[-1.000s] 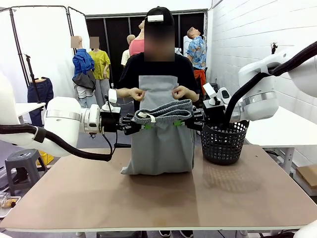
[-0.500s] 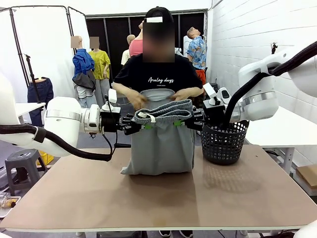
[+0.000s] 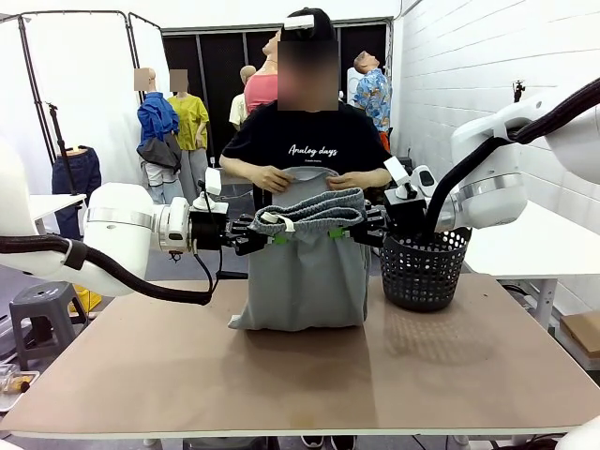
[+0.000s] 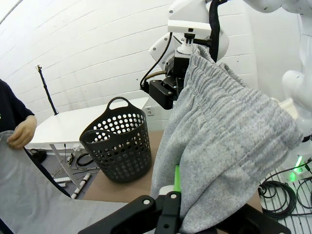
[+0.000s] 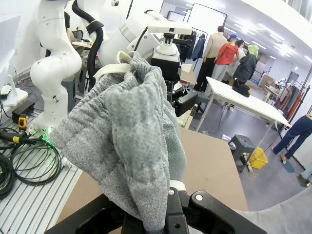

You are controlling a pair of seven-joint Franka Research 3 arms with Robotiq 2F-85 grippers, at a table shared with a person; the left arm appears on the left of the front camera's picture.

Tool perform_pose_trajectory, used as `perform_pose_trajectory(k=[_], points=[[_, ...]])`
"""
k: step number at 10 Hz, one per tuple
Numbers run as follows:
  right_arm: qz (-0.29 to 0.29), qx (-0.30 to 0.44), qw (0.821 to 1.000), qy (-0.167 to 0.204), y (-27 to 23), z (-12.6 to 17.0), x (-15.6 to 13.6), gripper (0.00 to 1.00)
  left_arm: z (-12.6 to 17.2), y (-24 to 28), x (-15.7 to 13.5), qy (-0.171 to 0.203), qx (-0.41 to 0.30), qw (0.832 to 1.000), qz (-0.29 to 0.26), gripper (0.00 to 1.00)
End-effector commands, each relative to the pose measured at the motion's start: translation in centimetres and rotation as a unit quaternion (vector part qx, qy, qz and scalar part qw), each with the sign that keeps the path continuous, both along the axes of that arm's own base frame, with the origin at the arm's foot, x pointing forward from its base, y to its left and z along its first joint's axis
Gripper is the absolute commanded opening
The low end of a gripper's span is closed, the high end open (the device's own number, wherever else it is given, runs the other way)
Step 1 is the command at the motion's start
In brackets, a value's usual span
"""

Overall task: Fold the training pants.
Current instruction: Release the ends of the Training pants and then grab the overlapped ends.

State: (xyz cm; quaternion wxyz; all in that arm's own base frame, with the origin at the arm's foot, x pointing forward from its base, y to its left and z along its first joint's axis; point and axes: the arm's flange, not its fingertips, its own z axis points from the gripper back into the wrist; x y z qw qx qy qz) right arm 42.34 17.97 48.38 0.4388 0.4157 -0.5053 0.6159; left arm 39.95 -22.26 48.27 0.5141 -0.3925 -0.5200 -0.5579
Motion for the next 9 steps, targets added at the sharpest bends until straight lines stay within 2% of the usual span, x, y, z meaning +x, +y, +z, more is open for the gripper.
perform_pose_trajectory(k=[1, 9], points=[[0.002, 0.002, 1.000, -0.003, 0.06, 0.09, -0.23, 0.00, 0.28, 0.00, -0.11, -0.002, -0.002, 1.000, -0.001, 0.00], [0.002, 0.002, 1.000, -0.003, 0.06, 0.09, -0.23, 0.00, 0.28, 0.00, -0.11, -0.002, -0.002, 1.000, -0.001, 0.00]])
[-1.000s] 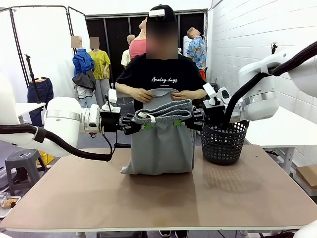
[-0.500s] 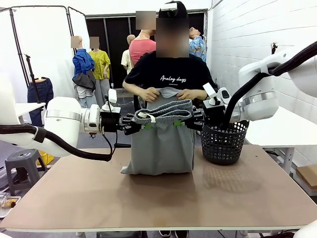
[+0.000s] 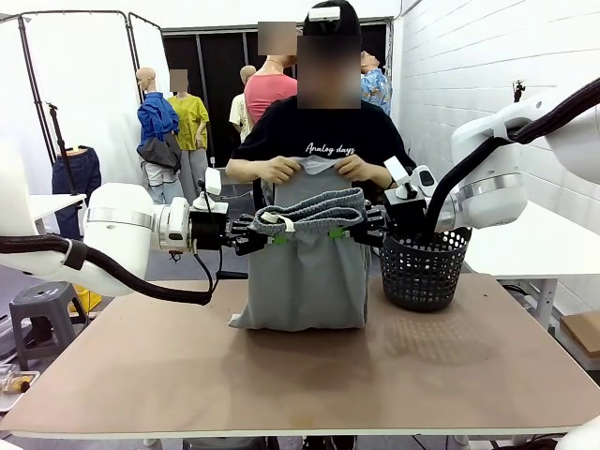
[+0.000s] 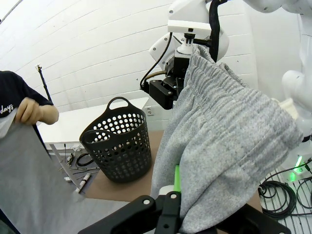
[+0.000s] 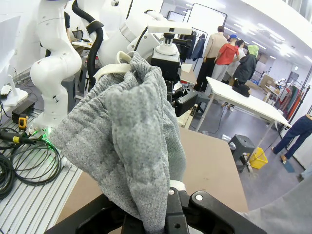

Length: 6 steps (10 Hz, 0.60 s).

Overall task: Fold the training pants.
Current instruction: Release the ends of the Training pants and then grab the overlapped ends.

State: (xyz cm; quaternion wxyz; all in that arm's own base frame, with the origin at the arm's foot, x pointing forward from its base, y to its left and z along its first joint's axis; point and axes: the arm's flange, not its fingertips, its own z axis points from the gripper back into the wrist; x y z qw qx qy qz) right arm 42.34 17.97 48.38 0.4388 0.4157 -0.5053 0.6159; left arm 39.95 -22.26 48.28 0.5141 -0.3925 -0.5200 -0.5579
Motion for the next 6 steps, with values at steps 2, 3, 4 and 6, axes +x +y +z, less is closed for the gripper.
perform_pose_trajectory(k=[2, 3, 4, 6], points=[[0.002, 0.002, 1.000, -0.003, 0.06, 0.09, -0.23, 0.00, 0.28, 0.00, -0.10, -0.002, -0.002, 1.000, -0.001, 0.00], [0.002, 0.002, 1.000, -0.003, 0.06, 0.09, -0.23, 0.00, 0.28, 0.00, -0.10, -0.002, -0.002, 1.000, -0.001, 0.00], [0.002, 0.002, 1.000, -0.003, 0.06, 0.09, -0.23, 0.00, 0.28, 0.00, -0.10, -0.002, -0.002, 1.000, -0.001, 0.00], [0.002, 0.002, 1.000, -0.003, 0.06, 0.09, -0.23, 0.00, 0.28, 0.00, -0.10, -0.002, -0.002, 1.000, -0.001, 0.00]])
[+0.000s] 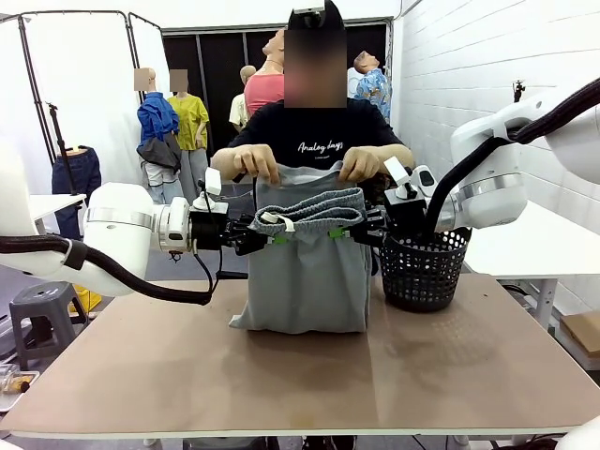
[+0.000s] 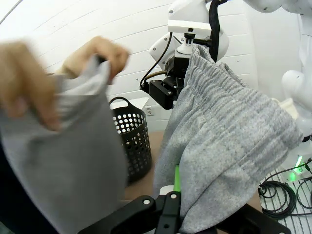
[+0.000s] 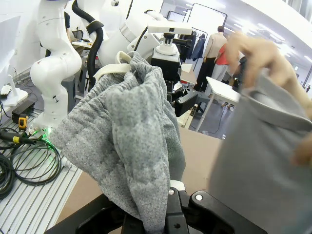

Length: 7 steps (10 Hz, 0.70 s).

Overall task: Fold the training pants.
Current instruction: Release the ends of the Training pants and then grab the overlapped ends.

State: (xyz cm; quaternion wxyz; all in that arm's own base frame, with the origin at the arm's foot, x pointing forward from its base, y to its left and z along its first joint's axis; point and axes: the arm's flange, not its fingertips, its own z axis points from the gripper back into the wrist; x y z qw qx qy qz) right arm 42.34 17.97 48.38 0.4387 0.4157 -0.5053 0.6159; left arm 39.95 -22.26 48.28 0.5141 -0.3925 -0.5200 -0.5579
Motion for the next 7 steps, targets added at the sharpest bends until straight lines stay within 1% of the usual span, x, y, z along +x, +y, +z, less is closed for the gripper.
perform_pose_trajectory(k=[1, 7], points=[[0.002, 0.002, 1.000, -0.003, 0.06, 0.08, -0.23, 0.00, 0.28, 0.00, -0.10, -0.002, -0.002, 1.000, -0.001, 0.00], [0.002, 0.002, 1.000, -0.003, 0.06, 0.08, -0.23, 0.00, 0.28, 0.00, -0.10, -0.002, -0.002, 1.000, -0.001, 0.00]])
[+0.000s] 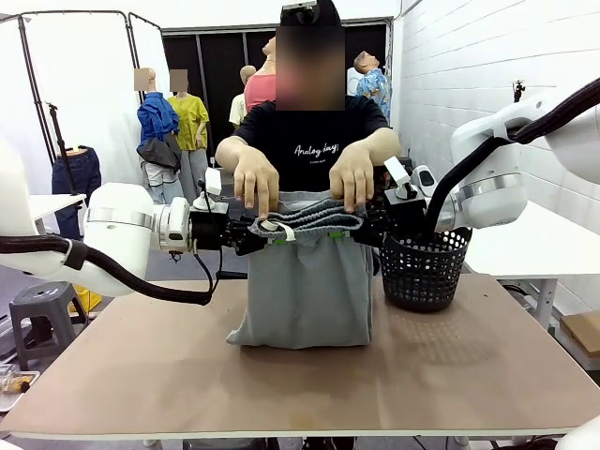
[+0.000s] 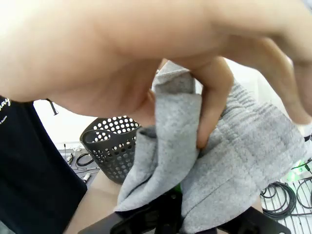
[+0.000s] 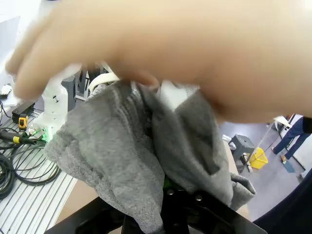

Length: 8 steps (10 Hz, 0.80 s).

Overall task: Fold the training pants.
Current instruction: Release the ends of the Training pants and then grab the overlapped ends.

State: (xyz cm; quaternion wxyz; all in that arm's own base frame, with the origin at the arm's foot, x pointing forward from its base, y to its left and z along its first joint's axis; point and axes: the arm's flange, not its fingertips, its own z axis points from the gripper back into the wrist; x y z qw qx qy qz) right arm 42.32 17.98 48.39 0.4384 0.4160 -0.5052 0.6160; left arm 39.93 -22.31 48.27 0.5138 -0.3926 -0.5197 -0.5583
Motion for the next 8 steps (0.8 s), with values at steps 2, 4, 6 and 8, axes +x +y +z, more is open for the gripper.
perform_pose_trajectory(k=[2, 4, 6, 8], points=[[0.002, 0.001, 1.000, -0.003, 0.05, 0.08, -0.21, 0.00, 0.29, 0.04, -0.08, -0.002, -0.002, 1.000, 0.000, 0.00], [0.002, 0.001, 1.000, -0.003, 0.05, 0.08, -0.21, 0.00, 0.29, 0.04, -0.08, -0.002, -0.002, 1.000, 0.000, 0.00], [0.002, 0.001, 1.000, -0.003, 0.05, 0.08, -0.21, 0.00, 0.29, 0.04, -0.08, -0.002, -0.002, 1.000, 0.000, 0.00], [0.002, 0.001, 1.000, -0.003, 0.05, 0.08, -0.21, 0.00, 0.29, 0.04, -0.08, -0.002, -0.002, 1.000, 0.000, 0.00]])
